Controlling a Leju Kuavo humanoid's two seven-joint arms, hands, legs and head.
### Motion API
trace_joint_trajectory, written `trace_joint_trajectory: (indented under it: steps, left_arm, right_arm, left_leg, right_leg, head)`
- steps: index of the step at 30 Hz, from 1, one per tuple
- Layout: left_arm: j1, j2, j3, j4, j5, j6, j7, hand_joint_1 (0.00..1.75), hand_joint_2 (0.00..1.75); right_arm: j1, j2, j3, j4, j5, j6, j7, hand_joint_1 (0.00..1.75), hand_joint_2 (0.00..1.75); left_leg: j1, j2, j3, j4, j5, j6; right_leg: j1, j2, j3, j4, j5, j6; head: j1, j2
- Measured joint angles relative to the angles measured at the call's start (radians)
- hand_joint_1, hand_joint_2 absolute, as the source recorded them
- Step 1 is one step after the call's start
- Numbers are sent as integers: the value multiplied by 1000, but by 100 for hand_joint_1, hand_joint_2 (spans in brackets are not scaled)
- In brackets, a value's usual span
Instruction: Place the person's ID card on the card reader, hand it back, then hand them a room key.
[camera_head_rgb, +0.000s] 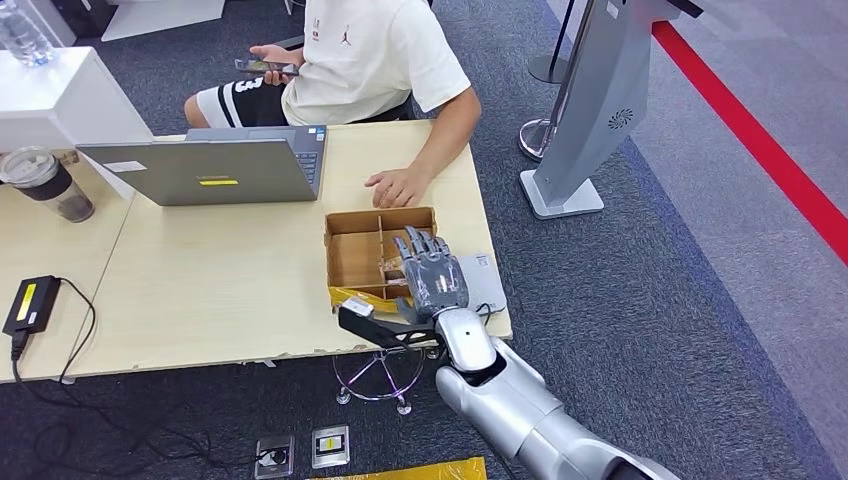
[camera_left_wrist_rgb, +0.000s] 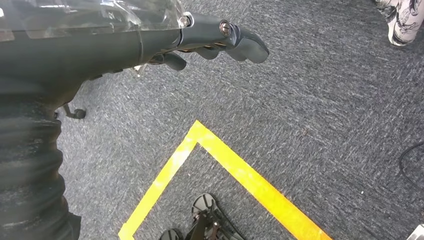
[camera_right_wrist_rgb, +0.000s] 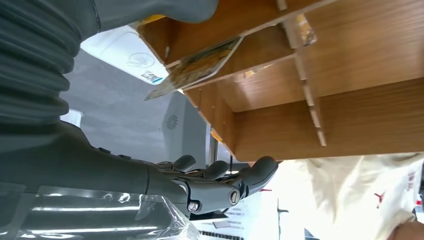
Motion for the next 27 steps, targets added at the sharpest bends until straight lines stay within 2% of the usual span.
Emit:
trace_joint_trajectory:
  steps: [6, 11, 14, 17, 18, 22, 27]
  left_arm:
    - [0, 2, -8, 0, 0, -7, 0, 0, 175]
    - [0, 5, -10, 0, 0, -9, 0, 0, 175]
    - [0, 6, -14, 0, 0, -14, 0, 0, 175]
    - [0, 8, -16, 0, 0, -19, 0, 0, 175]
    - [0, 8, -17, 0, 0, -20, 0, 0, 175]
    - [0, 10, -22, 0, 0, -25, 0, 0, 175]
    - [0, 11, -27, 0, 10, -26, 0, 0, 175]
  right_arm:
    - [0, -14, -6, 15, -2, 0, 5, 40, 175]
    - [0, -22, -13, 26, -3, 0, 6, 53, 175]
    - [0, -26, -15, 32, -7, 0, 8, 82, 175]
    - [0, -30, -21, 33, -12, 0, 6, 137, 175]
    - [0, -31, -22, 33, -13, 0, 4, 149, 175]
    - [0, -32, -25, 35, -17, 0, -4, 154, 175]
    - [2, -32, -29, 36, -21, 0, -12, 146, 175]
  left_leg:
    - [0, 0, 0, 0, 0, 0]
    - [0, 0, 0, 0, 0, 0]
    - [0, 0, 0, 0, 0, 0]
    - [0, 0, 0, 0, 0, 0]
    - [0, 0, 0, 0, 0, 0]
    - [0, 0, 0, 0, 0, 0]
    - [0, 0, 0, 0, 0, 0]
  right_leg:
    - [0, 0, 0, 0, 0, 0]
    - [0, 0, 0, 0, 0, 0]
    - [0, 0, 0, 0, 0, 0]
    - [0, 0, 0, 0, 0, 0]
    - [0, 0, 0, 0, 0, 0]
    - [0, 0, 0, 0, 0, 0]
    - [0, 0, 0, 0, 0, 0]
  head:
    - [0, 0]
    - [0, 0]
    - [0, 0]
    - [0, 0]
    - [0, 0]
    - [0, 0]
    - [0, 0]
